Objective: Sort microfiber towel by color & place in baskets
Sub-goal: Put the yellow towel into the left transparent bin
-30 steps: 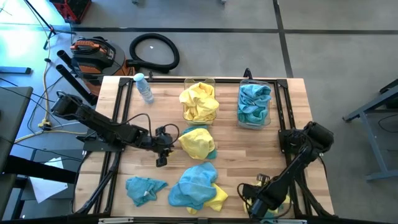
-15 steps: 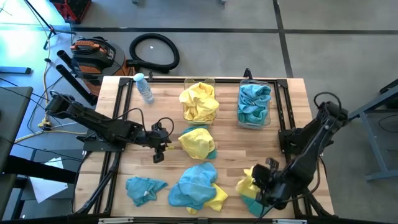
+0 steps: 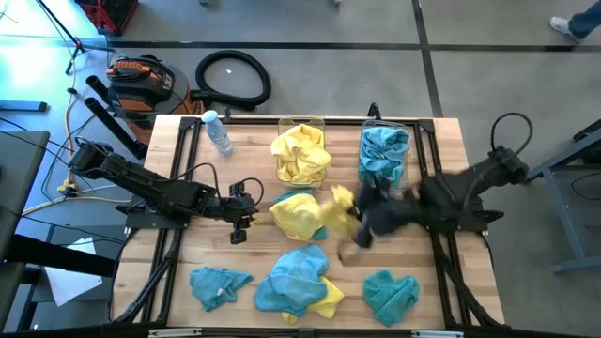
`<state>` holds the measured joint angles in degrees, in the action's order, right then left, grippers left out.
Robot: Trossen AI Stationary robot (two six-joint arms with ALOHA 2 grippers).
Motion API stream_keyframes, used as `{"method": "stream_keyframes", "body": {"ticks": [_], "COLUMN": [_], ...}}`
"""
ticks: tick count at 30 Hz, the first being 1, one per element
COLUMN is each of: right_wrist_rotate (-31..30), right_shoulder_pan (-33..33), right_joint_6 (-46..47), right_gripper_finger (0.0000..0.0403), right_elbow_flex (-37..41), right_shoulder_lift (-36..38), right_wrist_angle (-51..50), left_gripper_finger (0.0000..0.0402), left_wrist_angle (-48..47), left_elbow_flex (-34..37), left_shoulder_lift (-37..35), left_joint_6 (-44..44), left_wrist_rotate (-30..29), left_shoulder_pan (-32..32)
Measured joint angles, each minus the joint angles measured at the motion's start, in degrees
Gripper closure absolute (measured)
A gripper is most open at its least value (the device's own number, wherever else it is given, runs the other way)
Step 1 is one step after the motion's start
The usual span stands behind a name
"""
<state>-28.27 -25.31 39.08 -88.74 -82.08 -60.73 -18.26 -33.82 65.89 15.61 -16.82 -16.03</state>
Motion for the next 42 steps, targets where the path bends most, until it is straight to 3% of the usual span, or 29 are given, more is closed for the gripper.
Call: {"method": "stream_keyframes", "body": {"ticks": [4,7,11,15,18,24,38,42], "right_wrist_rotate": [0.7,7.2,18.2,26.7,28.0,23.4,25.8,27.3], "right_shoulder_pan": [11.3,20.4,31.2,37.6,39.3,40.1,39.9,39.9], "right_joint_6": [-15.7,-25.9,-30.2,-31.6,-31.0,-31.4,-32.8,-31.3], "right_gripper_finger": [0.0402,0.0403,0.0403,0.0403,0.0403,0.0403,0.0402,0.0378], "right_elbow_flex": [-2.6,-2.3,-0.3,-0.1,0.0,0.0,0.0,-0.1], "right_shoulder_lift": [0.0,-0.3,-2.9,-8.7,-13.3,-21.0,-35.3,-36.9], "right_wrist_angle": [10.3,20.6,32.2,37.7,35.6,26.5,29.6,29.3], "left_gripper_finger": [0.0296,0.0296,0.0296,0.0296,0.0296,0.0296,0.0296,0.0296], "left_wrist_angle": [0.6,0.2,-1.1,-1.2,-1.2,-1.4,-1.4,-1.4], "left_elbow_flex": [1.2,2.7,3.2,3.2,3.2,3.2,3.2,3.2], "left_shoulder_lift": [-0.3,-1.0,-2.1,-3.3,-3.4,-3.3,-3.3,-3.3], "left_joint_6": [-1.4,-1.8,0.3,0.3,0.3,0.3,0.2,0.2], "left_wrist_rotate": [0.0,0.0,0.1,1.1,1.3,1.3,1.3,1.3], "left_shoulder_pan": [0.2,1.3,3.2,3.9,3.9,3.9,3.9,3.9]}}
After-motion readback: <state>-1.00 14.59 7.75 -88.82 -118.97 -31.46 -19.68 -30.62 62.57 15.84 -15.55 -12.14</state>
